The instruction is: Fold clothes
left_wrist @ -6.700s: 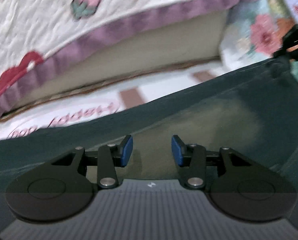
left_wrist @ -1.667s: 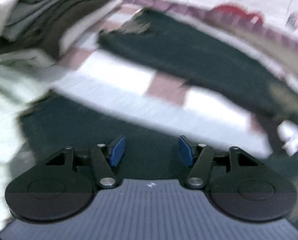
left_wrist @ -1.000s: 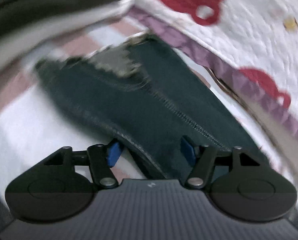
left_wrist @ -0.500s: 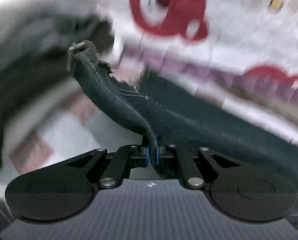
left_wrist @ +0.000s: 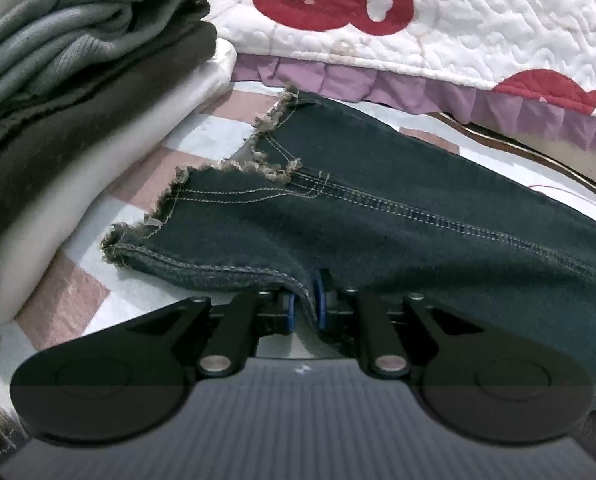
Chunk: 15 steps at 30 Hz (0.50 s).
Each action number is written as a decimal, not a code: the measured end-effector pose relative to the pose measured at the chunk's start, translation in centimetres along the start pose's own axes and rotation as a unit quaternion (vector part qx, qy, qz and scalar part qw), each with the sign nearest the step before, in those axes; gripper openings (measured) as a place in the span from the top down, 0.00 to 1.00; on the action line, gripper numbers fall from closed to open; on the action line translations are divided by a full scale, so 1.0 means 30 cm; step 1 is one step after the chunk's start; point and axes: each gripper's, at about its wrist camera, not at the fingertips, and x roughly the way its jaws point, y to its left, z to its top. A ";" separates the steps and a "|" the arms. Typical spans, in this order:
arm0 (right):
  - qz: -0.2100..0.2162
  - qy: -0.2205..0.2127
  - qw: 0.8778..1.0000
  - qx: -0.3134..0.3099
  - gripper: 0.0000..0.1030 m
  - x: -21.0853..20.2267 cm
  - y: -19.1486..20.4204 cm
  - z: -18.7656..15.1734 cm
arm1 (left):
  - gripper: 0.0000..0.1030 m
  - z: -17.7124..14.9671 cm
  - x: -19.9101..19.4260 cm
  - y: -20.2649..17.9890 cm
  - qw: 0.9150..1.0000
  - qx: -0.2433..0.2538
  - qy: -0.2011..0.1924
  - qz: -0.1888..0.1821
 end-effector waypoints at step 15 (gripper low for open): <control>0.004 0.011 0.999 -0.043 0.33 -0.066 0.028 -0.089 | 0.60 -0.175 -0.317 -0.561 0.975 0.125 -0.032 -0.178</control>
